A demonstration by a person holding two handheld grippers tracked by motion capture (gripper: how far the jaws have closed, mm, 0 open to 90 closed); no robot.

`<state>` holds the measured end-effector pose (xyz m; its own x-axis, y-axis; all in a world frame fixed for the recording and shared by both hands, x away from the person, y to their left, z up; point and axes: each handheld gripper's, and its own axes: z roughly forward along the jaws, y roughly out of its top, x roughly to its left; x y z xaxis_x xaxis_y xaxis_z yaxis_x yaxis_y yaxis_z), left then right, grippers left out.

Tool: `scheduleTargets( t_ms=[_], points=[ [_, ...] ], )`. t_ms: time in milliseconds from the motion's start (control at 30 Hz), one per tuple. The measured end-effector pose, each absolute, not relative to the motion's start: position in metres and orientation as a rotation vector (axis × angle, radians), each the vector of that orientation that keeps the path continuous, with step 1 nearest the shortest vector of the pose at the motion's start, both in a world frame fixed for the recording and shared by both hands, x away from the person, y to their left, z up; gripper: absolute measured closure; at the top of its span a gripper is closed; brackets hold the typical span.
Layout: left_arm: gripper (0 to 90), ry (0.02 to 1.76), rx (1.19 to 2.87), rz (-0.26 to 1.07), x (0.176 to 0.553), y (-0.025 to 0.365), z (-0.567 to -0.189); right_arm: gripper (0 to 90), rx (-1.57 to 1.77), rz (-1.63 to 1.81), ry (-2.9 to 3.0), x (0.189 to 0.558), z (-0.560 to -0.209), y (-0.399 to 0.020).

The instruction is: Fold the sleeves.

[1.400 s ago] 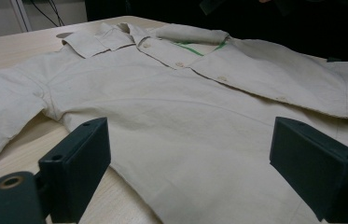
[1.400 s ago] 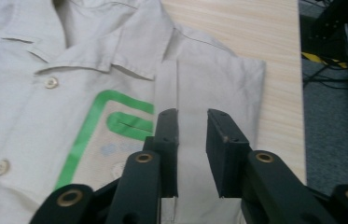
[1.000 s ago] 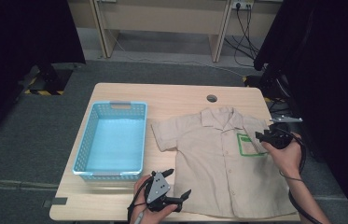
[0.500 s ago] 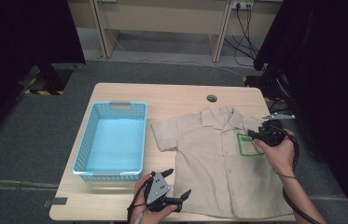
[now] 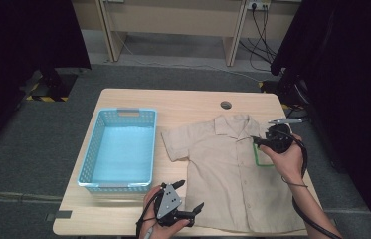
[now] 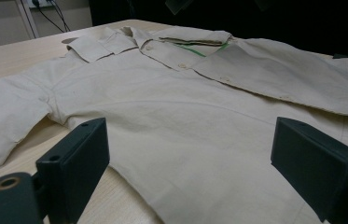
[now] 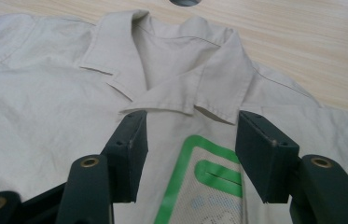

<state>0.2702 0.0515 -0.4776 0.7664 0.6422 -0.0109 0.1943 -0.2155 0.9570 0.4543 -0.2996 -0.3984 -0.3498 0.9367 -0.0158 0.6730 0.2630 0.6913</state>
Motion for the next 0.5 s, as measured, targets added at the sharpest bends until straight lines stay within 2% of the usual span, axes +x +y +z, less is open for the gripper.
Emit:
scheduleTargets(
  t_ms=[500],
  points=[
    [10.9,0.648,1.778,0.47,0.269,0.051,-0.478,42.4,1.416,0.841,2.169,0.461,-0.396,-0.268]
  ],
)
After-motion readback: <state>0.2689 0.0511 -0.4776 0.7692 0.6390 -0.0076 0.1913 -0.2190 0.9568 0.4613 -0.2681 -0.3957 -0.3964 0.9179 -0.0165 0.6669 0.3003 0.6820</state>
